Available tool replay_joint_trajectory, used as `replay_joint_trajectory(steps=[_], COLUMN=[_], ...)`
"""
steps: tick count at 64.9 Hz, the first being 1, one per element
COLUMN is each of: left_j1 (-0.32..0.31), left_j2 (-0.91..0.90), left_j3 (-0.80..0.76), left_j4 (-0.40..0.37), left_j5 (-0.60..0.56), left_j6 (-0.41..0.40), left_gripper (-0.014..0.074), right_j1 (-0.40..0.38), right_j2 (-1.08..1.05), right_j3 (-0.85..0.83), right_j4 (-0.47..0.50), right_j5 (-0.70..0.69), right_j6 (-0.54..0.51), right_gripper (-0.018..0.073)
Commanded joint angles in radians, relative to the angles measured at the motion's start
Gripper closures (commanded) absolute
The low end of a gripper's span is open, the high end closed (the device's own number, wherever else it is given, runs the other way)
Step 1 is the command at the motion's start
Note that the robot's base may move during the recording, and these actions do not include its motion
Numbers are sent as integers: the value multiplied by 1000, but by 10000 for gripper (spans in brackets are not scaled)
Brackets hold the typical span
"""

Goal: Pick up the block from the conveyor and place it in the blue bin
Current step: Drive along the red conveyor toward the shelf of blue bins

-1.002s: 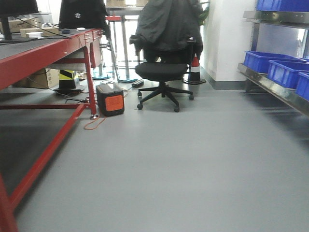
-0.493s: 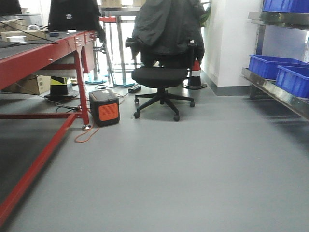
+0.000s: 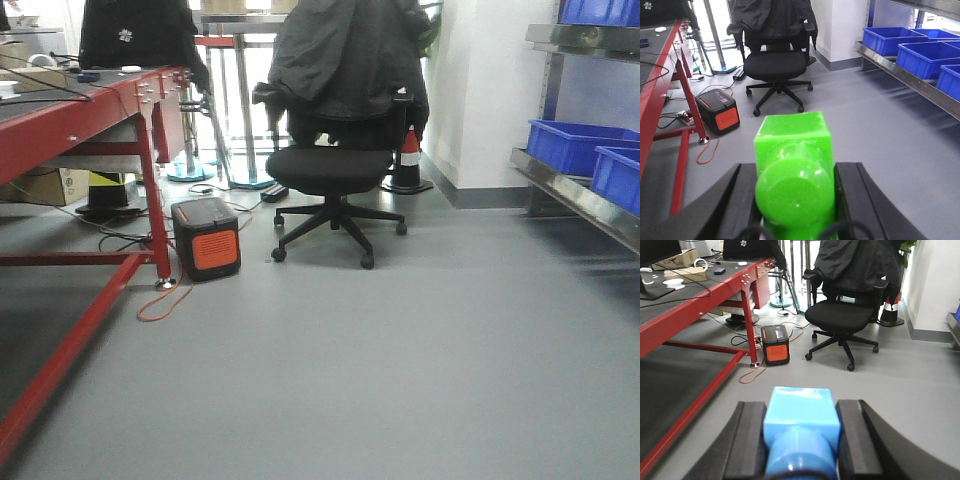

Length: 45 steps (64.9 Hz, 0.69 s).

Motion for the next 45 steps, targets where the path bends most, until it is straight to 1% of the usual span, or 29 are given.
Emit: replay_joint_trajectory(steps=[1, 45], left_j1=[-8, -8], left_j2=[-6, -6], left_j3=[1, 1], left_j4=[-7, -7], left_j5=[-24, -24], left_j6=[-3, -3], left_gripper=[707, 707], right_j1=[1, 1], right_j2=[-2, -2], right_j3=[-1, -1], right_j4=[-6, -6], right_j5=[-23, -23], right_j6=[-6, -6], right_gripper=[713, 713])
